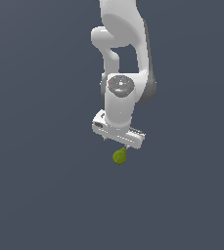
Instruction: Pick up the object and move it to a goal position.
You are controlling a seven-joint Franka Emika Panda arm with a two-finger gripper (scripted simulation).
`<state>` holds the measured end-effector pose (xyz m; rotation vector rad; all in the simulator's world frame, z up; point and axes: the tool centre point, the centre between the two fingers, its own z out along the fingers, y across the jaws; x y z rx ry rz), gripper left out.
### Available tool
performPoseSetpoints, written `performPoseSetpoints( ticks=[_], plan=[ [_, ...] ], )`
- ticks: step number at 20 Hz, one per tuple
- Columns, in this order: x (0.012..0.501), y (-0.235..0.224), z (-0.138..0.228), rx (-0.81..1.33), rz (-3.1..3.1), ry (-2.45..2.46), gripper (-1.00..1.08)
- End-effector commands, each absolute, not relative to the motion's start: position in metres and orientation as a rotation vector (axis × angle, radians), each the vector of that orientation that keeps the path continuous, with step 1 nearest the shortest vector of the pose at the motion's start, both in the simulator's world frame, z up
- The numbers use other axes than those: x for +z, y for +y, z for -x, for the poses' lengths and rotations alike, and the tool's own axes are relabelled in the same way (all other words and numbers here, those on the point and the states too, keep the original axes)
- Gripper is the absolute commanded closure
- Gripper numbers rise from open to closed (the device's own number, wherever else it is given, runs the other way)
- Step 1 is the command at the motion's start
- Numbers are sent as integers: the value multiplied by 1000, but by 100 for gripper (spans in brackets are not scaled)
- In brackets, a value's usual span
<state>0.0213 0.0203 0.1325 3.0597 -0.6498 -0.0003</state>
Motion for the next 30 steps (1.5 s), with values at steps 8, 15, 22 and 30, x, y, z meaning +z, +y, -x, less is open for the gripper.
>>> performPoseSetpoints(
  ticks=[8, 15, 22, 30],
  plan=[
    [109, 36, -30, 0, -2967, -1020, -92],
    [97, 43, -34, 0, -2901, -1203, -92],
    [91, 47, -36, 0, -2865, -1290, -92],
    [85, 48, -36, 0, -2863, -1292, -92]
  ],
)
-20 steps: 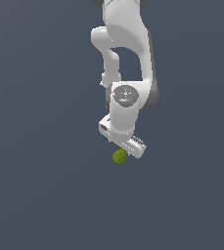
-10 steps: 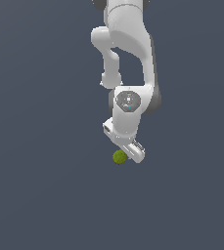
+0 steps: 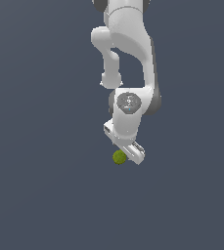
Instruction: Pick up the object and move it to a goal position.
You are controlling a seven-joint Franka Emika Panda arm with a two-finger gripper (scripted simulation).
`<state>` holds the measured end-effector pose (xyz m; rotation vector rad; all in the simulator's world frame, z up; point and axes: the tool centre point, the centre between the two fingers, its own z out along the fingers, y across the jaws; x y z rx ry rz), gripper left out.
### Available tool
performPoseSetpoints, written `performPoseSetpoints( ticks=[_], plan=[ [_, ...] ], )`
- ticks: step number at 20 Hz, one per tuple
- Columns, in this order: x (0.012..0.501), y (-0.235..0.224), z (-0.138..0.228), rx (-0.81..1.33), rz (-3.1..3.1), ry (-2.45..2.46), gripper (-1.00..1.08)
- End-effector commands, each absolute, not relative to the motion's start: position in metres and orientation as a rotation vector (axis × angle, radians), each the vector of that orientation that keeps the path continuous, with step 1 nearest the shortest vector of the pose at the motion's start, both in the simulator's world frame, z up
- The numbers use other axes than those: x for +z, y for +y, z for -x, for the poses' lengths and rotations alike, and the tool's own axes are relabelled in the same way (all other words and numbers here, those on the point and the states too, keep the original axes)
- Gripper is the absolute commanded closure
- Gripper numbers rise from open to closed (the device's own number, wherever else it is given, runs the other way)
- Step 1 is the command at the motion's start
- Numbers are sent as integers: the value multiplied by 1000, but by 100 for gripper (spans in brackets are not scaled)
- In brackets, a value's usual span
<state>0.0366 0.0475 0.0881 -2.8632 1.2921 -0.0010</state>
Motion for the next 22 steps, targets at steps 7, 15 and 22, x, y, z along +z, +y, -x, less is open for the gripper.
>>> performPoseSetpoints(
  ticks=[7, 15, 22],
  plan=[
    [50, 47, -35, 0, 2861, 1298, -92],
    [41, 47, -36, 0, 2861, 1299, 108],
    [41, 47, -36, 0, 2861, 1299, 108]
  ],
)
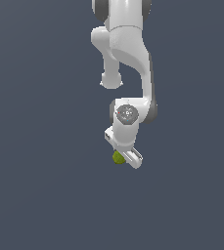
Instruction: Pick up the object and move it to a goal position.
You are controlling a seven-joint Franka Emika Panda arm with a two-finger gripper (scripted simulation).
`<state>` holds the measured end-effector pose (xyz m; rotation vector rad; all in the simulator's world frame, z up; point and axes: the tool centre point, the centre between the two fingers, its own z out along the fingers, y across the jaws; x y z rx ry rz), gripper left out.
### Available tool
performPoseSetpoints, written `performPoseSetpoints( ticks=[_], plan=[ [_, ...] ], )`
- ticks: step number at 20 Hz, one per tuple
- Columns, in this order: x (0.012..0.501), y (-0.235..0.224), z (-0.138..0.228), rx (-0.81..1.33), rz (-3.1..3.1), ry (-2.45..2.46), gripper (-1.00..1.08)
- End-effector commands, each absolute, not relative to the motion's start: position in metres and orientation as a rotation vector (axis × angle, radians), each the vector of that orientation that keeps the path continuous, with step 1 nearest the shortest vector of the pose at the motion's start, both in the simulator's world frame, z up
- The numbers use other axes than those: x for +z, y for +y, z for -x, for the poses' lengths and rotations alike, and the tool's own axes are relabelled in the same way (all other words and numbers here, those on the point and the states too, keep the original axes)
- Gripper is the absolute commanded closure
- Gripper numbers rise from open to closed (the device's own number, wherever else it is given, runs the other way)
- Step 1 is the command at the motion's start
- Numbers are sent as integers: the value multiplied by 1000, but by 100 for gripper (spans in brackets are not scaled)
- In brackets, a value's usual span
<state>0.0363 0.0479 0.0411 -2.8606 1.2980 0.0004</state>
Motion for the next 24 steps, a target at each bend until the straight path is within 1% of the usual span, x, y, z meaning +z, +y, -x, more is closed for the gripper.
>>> performPoseSetpoints(
  ticks=[1, 7, 12, 17, 24],
  plan=[
    [41, 47, -36, 0, 2861, 1299, 108],
    [49, 45, -36, 0, 2861, 1298, 108],
    [72, 37, -36, 1, 2860, 1298, 108],
    [111, 22, -36, 1, 2860, 1299, 108],
    [188, -5, -35, 1, 2859, 1299, 108]
  ],
)
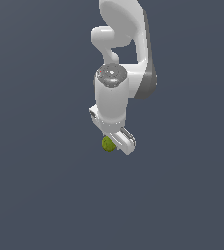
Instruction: Pick up the object and move it to a goal position.
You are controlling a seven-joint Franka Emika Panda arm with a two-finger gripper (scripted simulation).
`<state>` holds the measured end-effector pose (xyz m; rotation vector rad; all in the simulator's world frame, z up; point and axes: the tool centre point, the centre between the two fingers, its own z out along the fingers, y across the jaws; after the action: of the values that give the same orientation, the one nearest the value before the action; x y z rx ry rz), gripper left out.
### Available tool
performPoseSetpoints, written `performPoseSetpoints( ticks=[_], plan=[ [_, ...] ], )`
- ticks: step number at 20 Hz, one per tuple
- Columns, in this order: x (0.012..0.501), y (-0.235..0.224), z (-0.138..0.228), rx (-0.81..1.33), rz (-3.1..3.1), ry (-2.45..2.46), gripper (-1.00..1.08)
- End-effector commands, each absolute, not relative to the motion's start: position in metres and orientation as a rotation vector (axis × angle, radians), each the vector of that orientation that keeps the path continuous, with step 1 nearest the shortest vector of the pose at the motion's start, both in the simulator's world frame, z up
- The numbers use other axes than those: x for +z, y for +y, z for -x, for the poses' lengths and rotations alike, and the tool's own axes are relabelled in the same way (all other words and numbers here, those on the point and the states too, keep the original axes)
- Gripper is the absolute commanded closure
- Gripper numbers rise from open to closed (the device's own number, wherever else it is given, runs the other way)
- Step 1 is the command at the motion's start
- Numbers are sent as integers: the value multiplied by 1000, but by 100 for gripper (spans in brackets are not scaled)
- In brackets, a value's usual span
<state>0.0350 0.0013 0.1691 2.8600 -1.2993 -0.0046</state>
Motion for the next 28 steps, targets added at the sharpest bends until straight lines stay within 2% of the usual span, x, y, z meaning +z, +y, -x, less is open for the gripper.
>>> performPoseSetpoints(
  ticks=[1, 17, 28],
  plan=[
    [200, -9, -35, -1, -2861, -1300, 108],
    [376, -72, -38, 0, -2860, -1300, 108],
    [455, -99, -43, 0, -2861, -1298, 108]
  ],
)
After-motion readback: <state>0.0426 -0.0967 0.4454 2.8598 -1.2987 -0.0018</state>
